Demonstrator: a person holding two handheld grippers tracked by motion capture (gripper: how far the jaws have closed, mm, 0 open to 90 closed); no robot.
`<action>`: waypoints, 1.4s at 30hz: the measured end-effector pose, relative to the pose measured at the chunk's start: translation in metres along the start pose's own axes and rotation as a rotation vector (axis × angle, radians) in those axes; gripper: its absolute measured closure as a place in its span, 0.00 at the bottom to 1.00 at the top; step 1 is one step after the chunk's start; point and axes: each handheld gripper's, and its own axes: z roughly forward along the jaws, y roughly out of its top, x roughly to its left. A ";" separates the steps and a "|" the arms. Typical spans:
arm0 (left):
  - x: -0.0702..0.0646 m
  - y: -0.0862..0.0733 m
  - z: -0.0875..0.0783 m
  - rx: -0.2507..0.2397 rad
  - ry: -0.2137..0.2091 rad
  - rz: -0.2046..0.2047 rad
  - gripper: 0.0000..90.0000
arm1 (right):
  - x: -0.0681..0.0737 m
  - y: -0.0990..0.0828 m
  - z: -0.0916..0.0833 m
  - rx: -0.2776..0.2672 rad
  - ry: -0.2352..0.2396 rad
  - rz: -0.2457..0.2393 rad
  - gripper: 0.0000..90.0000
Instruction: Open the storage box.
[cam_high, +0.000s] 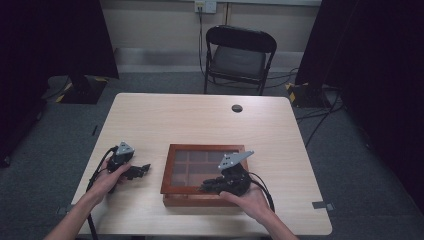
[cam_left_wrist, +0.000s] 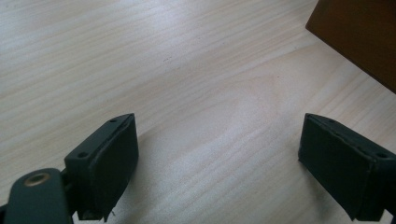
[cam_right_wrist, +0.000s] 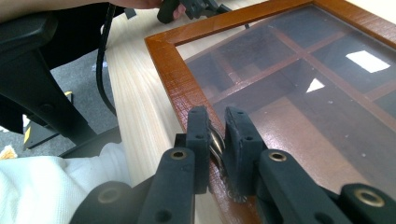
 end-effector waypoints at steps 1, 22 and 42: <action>0.000 0.000 0.000 0.000 0.000 0.000 0.13 | 0.000 0.000 0.000 0.003 -0.002 -0.002 0.90; 0.000 0.000 0.000 0.000 0.000 -0.001 0.13 | -0.001 0.018 -0.012 -0.018 0.004 -0.011 0.90; 0.000 0.000 0.000 0.000 0.000 0.001 0.13 | -0.004 0.031 -0.020 -0.036 0.003 -0.014 0.90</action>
